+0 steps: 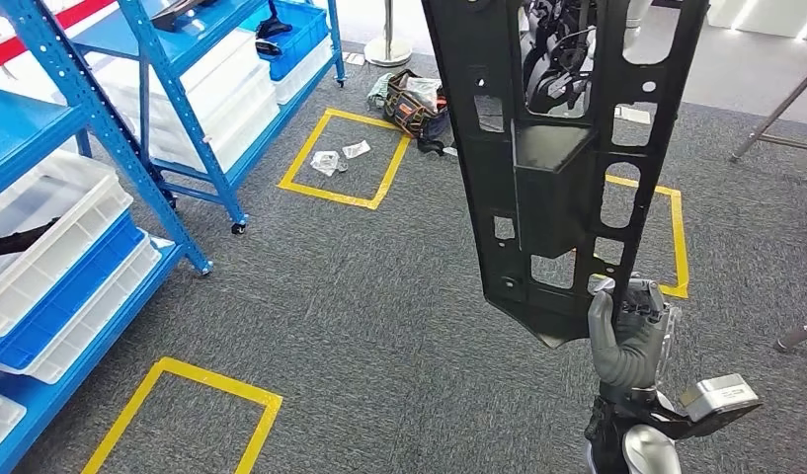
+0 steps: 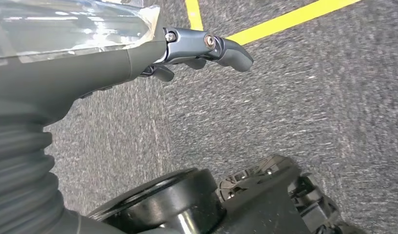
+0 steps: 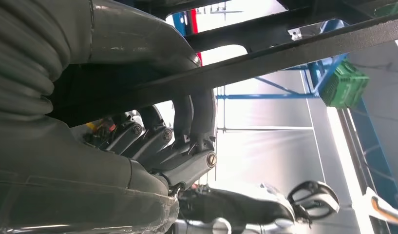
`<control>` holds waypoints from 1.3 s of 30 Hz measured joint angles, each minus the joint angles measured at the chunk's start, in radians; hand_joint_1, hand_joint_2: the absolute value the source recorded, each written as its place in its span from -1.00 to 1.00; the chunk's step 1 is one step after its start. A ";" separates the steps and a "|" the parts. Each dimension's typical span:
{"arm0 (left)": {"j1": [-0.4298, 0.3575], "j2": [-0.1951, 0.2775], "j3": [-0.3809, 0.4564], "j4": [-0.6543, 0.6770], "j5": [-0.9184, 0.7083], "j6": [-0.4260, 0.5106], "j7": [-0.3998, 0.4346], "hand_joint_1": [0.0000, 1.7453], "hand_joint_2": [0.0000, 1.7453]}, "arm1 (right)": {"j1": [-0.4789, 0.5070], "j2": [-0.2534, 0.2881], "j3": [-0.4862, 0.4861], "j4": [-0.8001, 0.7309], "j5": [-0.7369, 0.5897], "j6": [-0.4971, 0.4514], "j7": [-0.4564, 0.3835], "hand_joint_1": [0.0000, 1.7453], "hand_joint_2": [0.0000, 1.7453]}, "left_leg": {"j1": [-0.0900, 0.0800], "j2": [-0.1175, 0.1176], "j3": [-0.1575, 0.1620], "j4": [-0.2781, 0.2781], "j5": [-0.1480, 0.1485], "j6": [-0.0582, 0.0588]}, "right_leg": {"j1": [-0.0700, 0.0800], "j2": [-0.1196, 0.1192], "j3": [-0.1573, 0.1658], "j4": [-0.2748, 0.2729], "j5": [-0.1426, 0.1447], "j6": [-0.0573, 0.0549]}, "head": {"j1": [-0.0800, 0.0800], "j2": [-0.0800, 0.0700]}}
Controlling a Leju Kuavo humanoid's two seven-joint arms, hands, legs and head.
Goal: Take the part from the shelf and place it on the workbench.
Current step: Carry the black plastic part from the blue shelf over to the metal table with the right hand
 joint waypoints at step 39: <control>-0.026 0.022 -0.007 0.001 -0.028 -0.105 -0.033 -1.00 1.00 | -0.002 -0.004 -0.066 -0.031 -0.034 -0.031 0.010 1.00 1.00 | -0.014 -0.085 -0.139 0.280 -0.126 -0.011 | 0.026 0.106 0.010 -0.022 -0.012 -0.094 | -0.031 0.000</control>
